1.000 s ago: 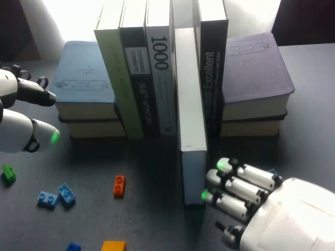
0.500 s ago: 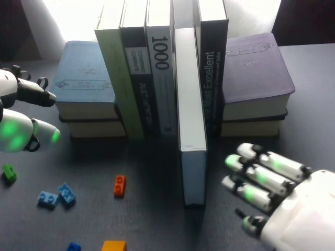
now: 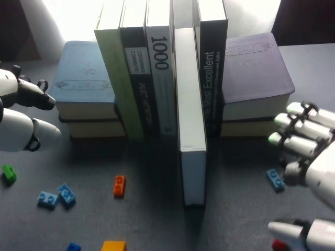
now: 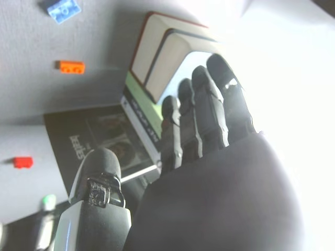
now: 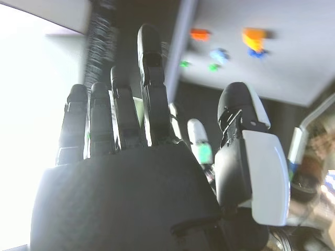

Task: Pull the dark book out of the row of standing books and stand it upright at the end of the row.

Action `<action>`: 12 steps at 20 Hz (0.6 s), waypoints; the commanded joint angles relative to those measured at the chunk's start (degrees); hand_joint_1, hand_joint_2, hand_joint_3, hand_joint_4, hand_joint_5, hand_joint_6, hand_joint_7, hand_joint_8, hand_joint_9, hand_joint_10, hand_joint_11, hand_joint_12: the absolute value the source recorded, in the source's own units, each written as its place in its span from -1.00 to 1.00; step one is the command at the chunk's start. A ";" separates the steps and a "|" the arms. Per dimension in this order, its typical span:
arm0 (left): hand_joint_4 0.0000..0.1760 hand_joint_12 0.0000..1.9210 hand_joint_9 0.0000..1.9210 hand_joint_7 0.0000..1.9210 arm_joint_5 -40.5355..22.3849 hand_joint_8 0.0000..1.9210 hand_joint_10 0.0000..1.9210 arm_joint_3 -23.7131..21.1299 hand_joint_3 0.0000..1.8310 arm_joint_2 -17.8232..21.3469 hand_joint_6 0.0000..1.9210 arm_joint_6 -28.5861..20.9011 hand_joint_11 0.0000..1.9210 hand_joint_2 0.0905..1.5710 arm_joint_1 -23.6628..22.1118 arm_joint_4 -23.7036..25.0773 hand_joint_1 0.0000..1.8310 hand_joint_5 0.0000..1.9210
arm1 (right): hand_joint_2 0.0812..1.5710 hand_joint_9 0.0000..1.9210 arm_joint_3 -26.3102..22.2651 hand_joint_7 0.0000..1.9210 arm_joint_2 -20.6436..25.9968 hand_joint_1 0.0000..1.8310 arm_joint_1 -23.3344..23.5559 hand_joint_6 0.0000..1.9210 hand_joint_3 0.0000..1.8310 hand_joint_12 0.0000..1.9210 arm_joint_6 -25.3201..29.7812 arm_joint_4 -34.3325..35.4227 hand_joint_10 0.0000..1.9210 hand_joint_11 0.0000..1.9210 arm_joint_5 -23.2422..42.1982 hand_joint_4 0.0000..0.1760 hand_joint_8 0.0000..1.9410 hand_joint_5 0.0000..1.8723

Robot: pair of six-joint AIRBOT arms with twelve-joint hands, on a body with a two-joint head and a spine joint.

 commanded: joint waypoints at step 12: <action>-1.00 0.46 -0.09 0.26 -3.03 -0.92 -0.10 -0.06 -1.00 0.68 -0.99 -0.26 -0.46 0.64 -0.23 2.49 -0.71 0.03 | 0.49 -0.48 13.51 -0.32 5.99 -0.77 -0.72 0.36 -1.00 1.00 35.64 -36.30 0.90 -0.66 -6.09 -1.00 0.51 -0.33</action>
